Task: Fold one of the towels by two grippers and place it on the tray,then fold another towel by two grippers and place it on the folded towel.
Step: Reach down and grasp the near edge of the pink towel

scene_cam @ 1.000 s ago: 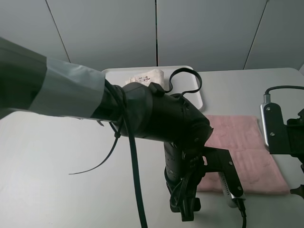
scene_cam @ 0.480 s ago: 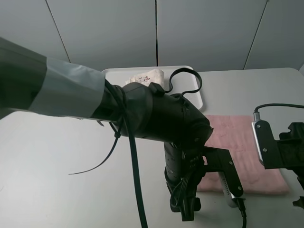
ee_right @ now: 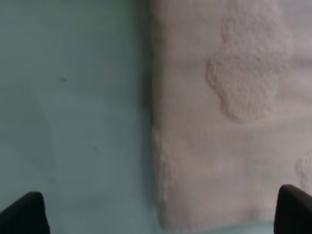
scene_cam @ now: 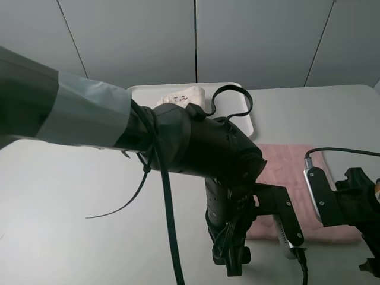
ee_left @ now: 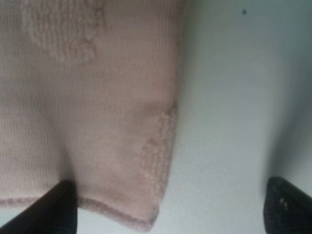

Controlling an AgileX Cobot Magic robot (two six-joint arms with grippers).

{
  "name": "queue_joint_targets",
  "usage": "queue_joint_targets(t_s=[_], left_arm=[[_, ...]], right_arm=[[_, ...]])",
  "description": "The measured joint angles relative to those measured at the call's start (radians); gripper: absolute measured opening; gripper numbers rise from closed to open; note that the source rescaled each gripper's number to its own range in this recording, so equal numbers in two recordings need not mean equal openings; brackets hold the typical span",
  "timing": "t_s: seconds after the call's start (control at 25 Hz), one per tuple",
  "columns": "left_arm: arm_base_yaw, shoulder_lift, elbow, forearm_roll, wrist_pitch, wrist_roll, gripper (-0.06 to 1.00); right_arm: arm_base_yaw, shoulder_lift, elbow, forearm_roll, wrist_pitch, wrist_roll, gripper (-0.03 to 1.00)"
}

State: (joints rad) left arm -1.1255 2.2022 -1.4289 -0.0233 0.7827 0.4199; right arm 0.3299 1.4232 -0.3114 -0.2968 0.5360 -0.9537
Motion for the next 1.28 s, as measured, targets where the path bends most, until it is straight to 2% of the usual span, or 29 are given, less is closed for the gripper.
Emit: queue_joint_targets(t_s=[0.36,0.6,0.88,1.08,1.28], left_arm=[[0.0,0.0,0.0,0.012,0.0,-0.002,1.0],[0.0,0.0,0.0,0.014,0.0,-0.002,1.0],[0.0,0.0,0.0,0.023,0.009,-0.002,1.0],[0.0,0.0,0.0,0.036,0.014,-0.002,1.0],[0.0,0.0,0.0,0.04,0.014,-0.002,1.0]], right_arm=[[0.0,0.042,0.042,0.002,-0.061,-0.045,1.0],[0.0,0.042,0.042,0.002,-0.088,-0.018,1.0],[0.0,0.042,0.042,-0.027,-0.086,0.067,1.0],[-0.072,0.026,0.044,-0.084,-0.086,0.14,1.0],[-0.1,0.014,0.044,-0.055,-0.105,0.135,1.0]])
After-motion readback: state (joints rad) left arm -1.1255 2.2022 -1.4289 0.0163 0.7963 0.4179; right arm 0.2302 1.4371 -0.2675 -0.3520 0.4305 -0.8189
